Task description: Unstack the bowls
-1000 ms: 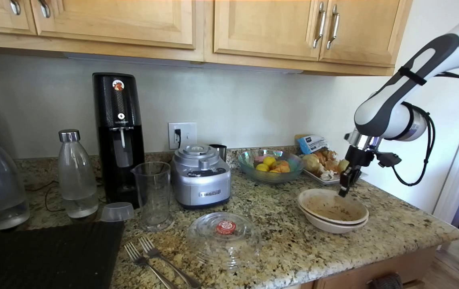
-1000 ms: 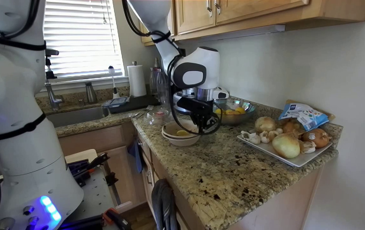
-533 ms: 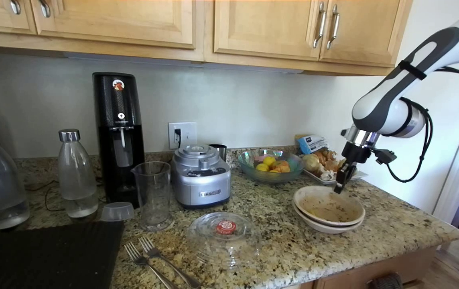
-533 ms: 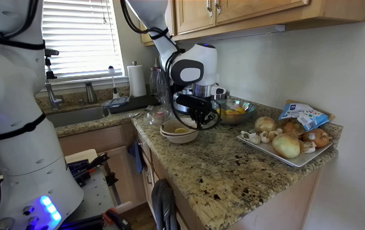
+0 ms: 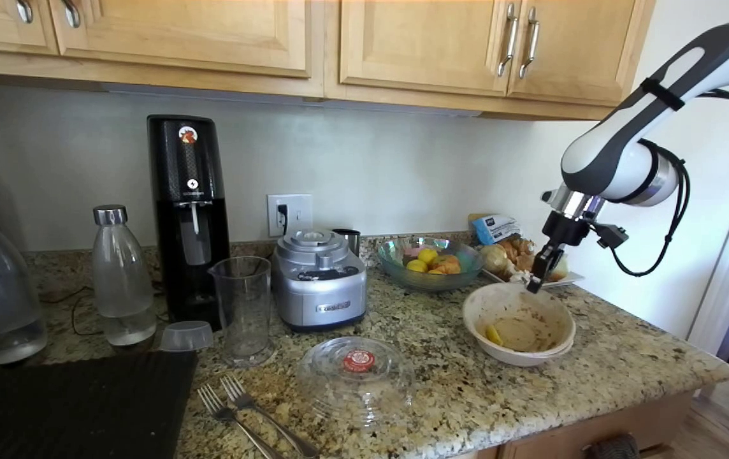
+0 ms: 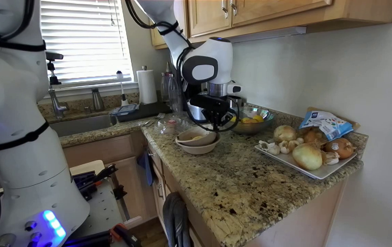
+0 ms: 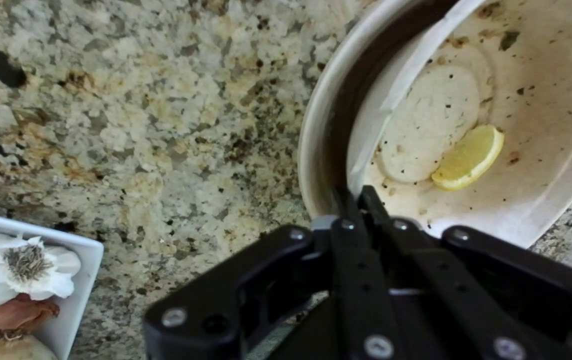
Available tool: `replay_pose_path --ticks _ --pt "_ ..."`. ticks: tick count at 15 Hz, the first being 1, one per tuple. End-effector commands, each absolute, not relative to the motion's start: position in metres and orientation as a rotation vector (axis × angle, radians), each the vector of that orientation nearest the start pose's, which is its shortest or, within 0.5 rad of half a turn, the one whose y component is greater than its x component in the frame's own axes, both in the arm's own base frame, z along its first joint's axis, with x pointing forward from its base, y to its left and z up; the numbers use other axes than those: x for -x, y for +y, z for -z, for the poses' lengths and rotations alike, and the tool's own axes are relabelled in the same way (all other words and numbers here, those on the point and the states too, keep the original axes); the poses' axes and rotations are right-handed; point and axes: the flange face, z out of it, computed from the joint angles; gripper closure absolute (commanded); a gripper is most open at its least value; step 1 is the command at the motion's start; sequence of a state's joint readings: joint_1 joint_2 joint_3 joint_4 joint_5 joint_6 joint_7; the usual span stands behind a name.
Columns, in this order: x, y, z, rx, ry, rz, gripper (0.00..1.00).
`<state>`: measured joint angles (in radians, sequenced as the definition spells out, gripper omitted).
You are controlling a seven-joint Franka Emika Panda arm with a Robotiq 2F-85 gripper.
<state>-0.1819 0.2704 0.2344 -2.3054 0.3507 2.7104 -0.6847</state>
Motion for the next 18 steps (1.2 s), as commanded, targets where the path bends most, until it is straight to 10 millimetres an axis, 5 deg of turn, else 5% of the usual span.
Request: replay_pose_path --ticks 1,6,18 --pt "-0.527 0.013 -0.256 2.880 -0.633 0.310 0.95" --pt "-0.529 0.010 -0.269 2.874 -0.643 0.314 0.95" --pt "-0.528 -0.038 -0.352 2.754 -0.545 0.331 0.94"
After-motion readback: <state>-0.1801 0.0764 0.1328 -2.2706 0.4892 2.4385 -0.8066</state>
